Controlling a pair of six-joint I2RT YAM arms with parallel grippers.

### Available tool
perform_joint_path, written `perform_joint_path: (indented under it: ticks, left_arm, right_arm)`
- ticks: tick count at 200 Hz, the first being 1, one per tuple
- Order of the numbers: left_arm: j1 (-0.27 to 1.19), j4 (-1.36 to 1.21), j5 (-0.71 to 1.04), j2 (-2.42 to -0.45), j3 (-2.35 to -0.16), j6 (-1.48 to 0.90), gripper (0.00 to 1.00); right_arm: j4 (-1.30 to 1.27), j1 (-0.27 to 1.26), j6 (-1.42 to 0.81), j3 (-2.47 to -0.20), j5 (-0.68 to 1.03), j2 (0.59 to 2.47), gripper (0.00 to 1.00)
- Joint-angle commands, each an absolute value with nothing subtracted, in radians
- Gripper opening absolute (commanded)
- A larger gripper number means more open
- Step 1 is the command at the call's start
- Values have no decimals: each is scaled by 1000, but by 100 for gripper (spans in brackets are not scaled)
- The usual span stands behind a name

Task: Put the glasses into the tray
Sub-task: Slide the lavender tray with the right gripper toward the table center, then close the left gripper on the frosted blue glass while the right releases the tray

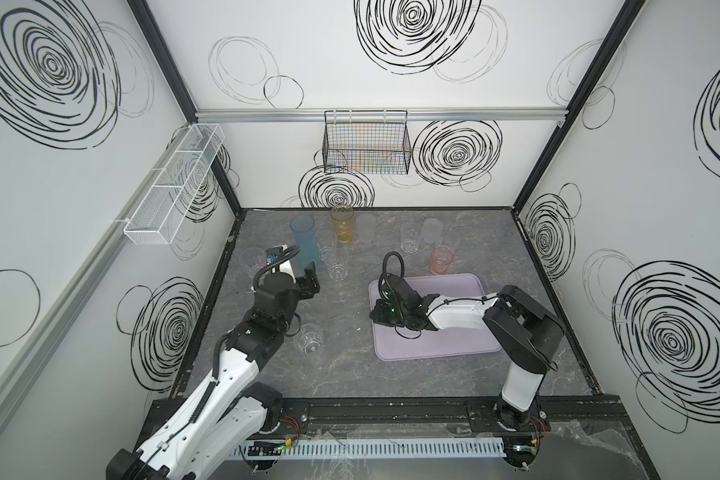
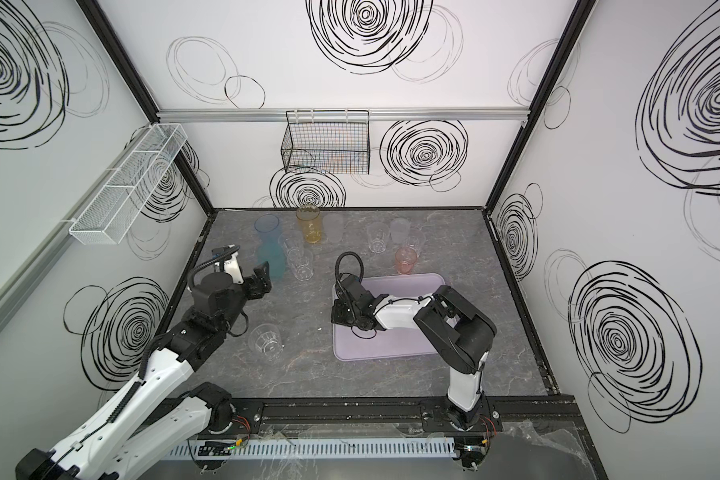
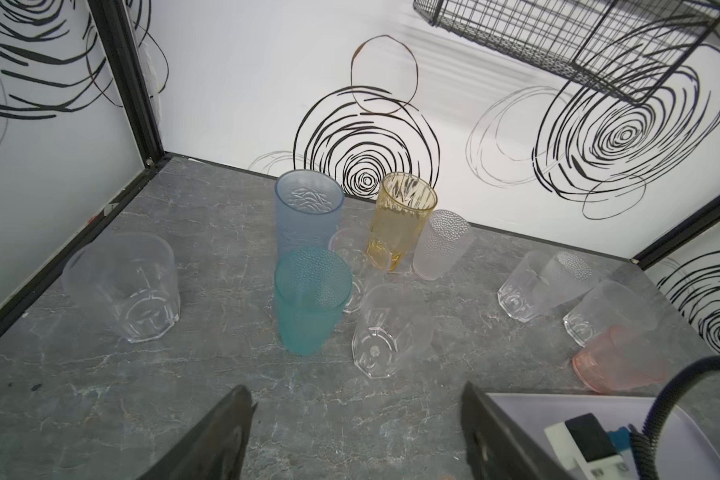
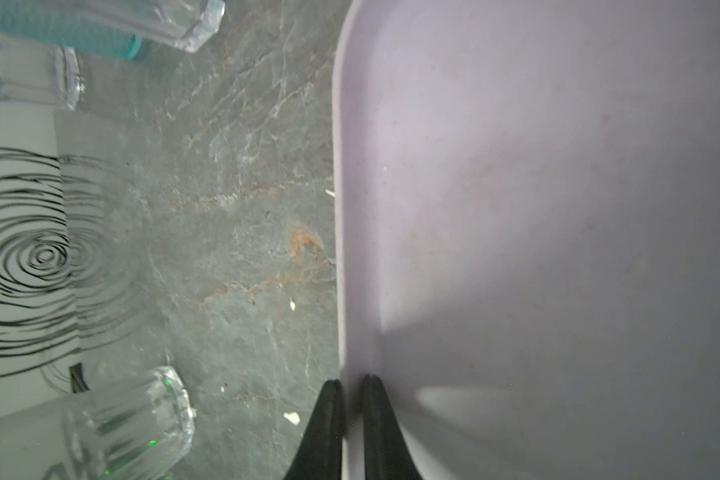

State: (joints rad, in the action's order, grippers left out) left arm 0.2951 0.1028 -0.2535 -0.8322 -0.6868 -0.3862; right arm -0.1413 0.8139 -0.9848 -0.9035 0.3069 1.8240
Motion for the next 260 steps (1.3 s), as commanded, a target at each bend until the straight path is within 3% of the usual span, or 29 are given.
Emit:
perform_joint_path:
  ticks: [1,29,58,115,182,225,260]
  left_arm:
    - [201,136,-61,-896,-802,-331,80]
    - [152,239,-111,-1025,-923,-268,87]
    - [66,228,-89,-1097,-943,-267,88]
    - [-38,126,47,-1341,-1087,-343,85]
    - [-40,211,5,-1723,-1435,-261,78]
    - [-32,255,8,-1871,-1540,-214,68]
    - [-17,275,-34,-1933,-1562,-168,67]
  right_arm:
    - [-158,817,-1075,-942,324,1861,21]
    - [-48,807,-984,-1018,315,1815,40]
    - [128,776,-814,-1087,222,1708,47]
    - [276,693,-677,-1031,122,1557,50]
    - [278,692,-669,-947,107,1507,51]
    - [311,690,-638,-992,118,1558,51]
    - [292,690,-630,-978,137,1577,51]
